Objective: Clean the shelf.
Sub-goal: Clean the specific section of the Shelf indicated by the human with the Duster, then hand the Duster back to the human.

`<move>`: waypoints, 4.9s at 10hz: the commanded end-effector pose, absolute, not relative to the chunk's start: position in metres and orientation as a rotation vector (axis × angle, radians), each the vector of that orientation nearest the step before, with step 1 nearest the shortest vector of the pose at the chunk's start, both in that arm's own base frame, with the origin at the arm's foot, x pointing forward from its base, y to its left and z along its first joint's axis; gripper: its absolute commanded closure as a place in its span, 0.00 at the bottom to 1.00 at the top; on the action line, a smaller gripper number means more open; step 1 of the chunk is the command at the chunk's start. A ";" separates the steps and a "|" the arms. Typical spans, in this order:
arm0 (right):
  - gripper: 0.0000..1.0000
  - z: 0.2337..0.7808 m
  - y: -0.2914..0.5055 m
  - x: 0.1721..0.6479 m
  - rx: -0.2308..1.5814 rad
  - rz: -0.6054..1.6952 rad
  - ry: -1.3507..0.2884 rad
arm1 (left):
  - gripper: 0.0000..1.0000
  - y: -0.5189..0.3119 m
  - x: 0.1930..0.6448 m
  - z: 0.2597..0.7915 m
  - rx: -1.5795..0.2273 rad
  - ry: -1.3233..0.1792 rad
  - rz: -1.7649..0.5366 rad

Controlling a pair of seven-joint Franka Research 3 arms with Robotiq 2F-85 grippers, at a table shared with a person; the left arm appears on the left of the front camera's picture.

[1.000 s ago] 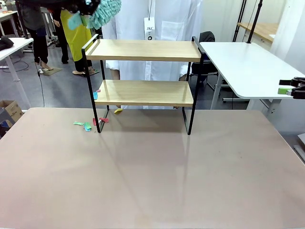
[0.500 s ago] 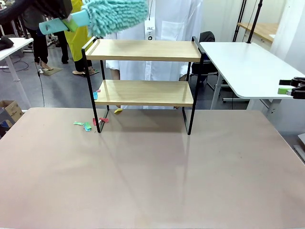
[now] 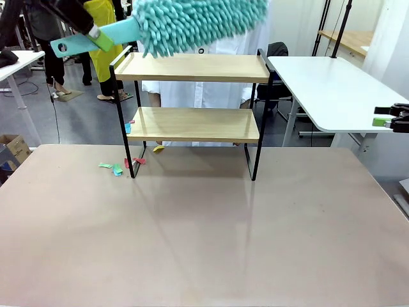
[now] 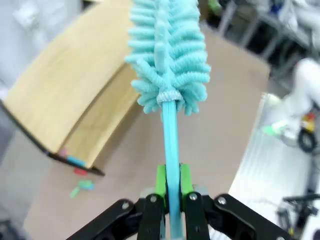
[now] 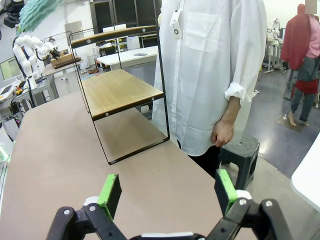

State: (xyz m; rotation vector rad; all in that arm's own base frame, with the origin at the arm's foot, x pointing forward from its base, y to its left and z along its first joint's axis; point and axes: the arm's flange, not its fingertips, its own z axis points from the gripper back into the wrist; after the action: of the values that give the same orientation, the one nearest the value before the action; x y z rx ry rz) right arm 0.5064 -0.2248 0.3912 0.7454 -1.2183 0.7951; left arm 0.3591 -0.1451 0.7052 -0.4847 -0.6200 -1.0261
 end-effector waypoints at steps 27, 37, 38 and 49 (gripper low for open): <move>0.00 0.391 -0.225 0.506 0.746 0.795 -1.218 | 0.87 -0.130 0.359 0.568 0.281 0.149 -1.694; 0.00 0.503 0.001 0.456 1.199 1.146 -0.915 | 0.87 -0.124 0.344 0.474 -0.170 -0.633 -1.871; 0.00 0.491 0.019 0.448 1.240 1.135 -0.910 | 0.87 -0.129 0.339 0.464 -0.212 -0.716 -1.862; 0.00 0.401 0.054 0.400 0.976 1.227 -0.998 | 0.87 -0.148 0.362 0.455 -0.201 -0.752 -1.726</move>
State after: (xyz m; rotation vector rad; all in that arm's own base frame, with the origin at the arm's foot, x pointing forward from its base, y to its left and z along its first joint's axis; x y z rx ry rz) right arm 0.4180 0.0401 0.4047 1.0813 -0.9520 1.1957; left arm 0.3629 -0.1470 0.4532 -0.1795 -0.7366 -1.7355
